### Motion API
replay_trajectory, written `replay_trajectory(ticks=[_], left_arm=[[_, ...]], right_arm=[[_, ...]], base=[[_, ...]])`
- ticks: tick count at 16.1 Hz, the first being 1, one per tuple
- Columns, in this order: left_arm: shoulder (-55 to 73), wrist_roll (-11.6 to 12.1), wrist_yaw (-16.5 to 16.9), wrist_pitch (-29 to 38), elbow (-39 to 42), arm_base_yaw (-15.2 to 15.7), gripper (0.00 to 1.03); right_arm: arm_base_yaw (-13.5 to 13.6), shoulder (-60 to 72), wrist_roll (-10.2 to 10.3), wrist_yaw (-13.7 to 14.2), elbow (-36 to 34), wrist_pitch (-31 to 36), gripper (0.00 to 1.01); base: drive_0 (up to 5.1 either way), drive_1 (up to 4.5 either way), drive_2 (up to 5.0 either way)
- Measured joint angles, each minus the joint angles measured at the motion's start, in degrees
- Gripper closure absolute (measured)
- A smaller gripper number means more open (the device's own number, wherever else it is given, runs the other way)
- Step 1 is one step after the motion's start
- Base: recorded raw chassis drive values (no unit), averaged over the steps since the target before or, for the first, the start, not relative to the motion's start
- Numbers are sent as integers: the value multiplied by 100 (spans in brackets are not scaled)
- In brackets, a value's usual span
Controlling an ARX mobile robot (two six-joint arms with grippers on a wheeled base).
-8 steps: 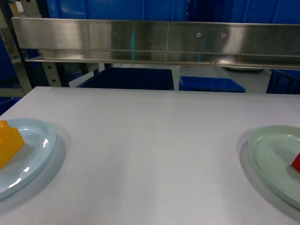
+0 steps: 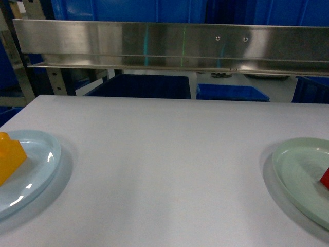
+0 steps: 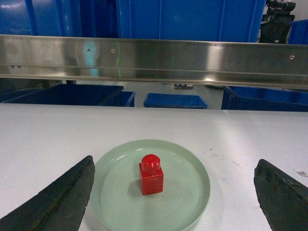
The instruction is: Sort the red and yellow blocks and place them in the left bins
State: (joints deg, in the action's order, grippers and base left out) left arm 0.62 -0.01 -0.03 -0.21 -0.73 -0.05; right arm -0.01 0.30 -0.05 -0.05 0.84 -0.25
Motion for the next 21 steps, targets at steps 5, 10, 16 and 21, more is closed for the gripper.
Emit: replay_trajectory(ticks=[5,10,16,21], left_arm=[[0,0,0,-2,0,0,5],[0,0,0,-2,0,0,5],[0,0,0,0,0,0,5],[0,0,0,0,0,0,5]], right_arm=[[0,0,0,0,0,0,3],[0,0,0,0,0,0,3],[0,0,0,0,0,0,3],[0,0,0,0,0,0,3]], base=[[0,0,0],[0,0,0],[0,0,0],[0,0,0]])
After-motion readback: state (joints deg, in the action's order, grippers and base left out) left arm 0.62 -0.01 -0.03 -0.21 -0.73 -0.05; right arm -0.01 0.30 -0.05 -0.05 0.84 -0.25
